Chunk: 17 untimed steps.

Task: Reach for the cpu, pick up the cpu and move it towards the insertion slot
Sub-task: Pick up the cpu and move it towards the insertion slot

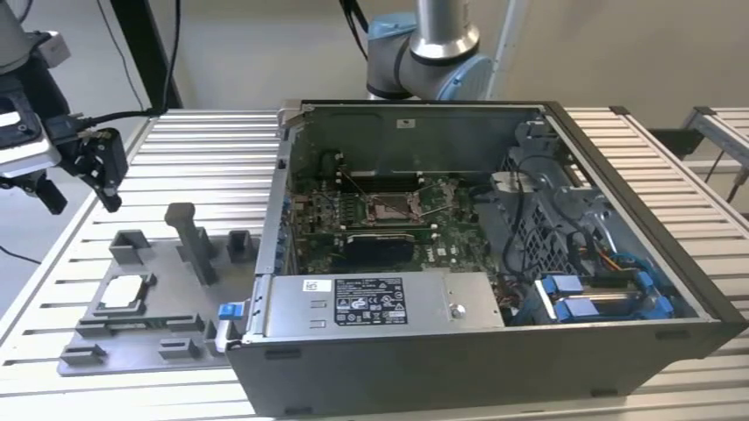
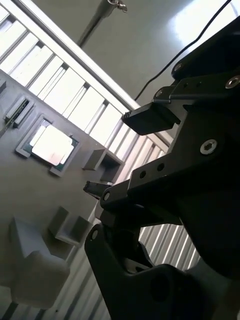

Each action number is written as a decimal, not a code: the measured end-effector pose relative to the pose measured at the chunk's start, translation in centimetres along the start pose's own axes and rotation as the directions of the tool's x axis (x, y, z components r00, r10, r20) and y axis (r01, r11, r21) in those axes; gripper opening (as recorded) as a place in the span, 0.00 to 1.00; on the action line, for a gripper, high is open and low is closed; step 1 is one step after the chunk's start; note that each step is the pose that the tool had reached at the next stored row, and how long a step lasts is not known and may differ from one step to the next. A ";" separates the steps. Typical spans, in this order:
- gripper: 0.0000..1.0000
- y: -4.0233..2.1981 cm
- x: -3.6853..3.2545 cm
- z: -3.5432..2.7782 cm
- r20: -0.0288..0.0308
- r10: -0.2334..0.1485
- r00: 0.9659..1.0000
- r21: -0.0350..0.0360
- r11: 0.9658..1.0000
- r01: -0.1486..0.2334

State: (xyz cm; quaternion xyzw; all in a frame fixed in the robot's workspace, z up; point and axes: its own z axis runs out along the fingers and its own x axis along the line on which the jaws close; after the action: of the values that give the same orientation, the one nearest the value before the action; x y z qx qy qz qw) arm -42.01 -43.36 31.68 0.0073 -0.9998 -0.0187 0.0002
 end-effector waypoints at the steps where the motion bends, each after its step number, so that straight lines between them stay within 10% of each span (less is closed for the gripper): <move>1: 1.00 -0.01 0.00 0.19 0.000 0.000 1.000 0.000 1.000 0.000; 17: 1.00 -0.62 0.01 3.08 0.000 0.000 1.000 0.000 1.000 0.000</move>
State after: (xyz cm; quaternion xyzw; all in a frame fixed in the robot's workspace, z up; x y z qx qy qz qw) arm -42.02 -43.87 28.59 0.0073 -0.9998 -0.0187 0.0003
